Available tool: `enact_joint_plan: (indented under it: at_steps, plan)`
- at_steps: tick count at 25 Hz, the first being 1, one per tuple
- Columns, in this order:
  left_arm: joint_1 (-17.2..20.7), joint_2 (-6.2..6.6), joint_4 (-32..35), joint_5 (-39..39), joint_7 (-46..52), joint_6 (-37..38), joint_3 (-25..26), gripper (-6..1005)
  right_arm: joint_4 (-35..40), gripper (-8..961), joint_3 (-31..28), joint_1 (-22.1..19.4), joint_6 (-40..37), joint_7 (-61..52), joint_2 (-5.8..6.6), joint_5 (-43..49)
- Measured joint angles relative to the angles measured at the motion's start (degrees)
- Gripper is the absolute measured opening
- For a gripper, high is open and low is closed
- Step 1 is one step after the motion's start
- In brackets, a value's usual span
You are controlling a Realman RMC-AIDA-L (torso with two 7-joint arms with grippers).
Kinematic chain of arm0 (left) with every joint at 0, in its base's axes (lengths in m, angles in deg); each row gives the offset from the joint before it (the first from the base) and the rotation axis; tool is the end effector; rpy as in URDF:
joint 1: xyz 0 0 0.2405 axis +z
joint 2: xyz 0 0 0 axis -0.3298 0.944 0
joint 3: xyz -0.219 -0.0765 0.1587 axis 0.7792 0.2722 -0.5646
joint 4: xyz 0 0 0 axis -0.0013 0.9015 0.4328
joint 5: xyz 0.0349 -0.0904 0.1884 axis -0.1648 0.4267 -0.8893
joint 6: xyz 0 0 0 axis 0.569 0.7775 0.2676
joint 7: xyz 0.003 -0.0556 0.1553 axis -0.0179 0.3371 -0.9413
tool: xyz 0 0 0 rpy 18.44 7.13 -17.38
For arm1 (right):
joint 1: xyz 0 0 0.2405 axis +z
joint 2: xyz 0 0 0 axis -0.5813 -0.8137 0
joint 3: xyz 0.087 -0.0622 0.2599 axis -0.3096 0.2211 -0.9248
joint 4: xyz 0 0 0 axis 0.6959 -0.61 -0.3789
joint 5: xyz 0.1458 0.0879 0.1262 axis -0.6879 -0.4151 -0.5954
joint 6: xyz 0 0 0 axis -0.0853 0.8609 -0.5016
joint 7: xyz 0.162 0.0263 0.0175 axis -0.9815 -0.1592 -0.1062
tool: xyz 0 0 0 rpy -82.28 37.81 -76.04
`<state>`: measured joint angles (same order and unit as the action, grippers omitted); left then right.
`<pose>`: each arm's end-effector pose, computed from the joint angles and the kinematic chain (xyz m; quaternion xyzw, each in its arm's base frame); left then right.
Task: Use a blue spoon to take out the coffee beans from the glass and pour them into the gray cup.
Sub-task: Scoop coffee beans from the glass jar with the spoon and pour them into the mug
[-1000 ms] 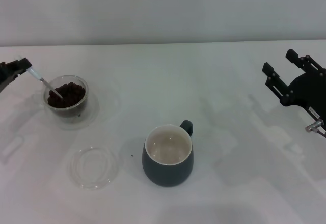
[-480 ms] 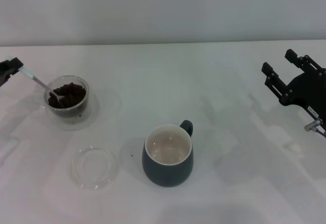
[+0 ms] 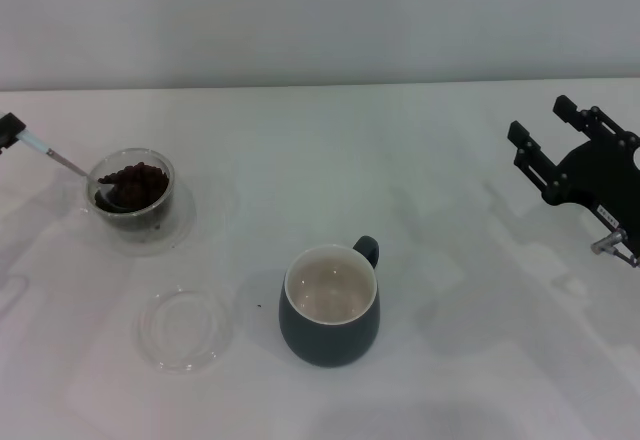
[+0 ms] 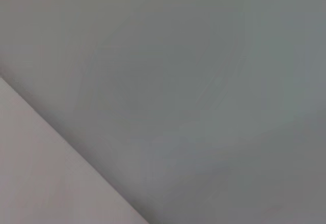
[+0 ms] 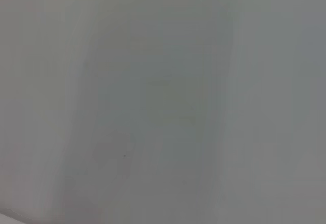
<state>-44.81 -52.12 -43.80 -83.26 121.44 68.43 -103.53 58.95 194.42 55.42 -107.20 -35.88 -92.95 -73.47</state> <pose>-0.3655 0.3966 0.0340 -0.6041 -0.6076 -0.4331 0.2798 0.3477 0.3359 -0.0251 -0.7817 0.1492 0.2922 0.5304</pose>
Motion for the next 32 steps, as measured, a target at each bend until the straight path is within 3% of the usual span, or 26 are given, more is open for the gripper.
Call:
enact_joint_plan:
  at_steps: [32]
  plan:
    - [2.13, 0.7, -0.09, 3.67, 5.35, 13.26, 1.51, 127, 0.2, 635, 0.0, 0.44, 1.31, 0.19, 0.0, 0.14]
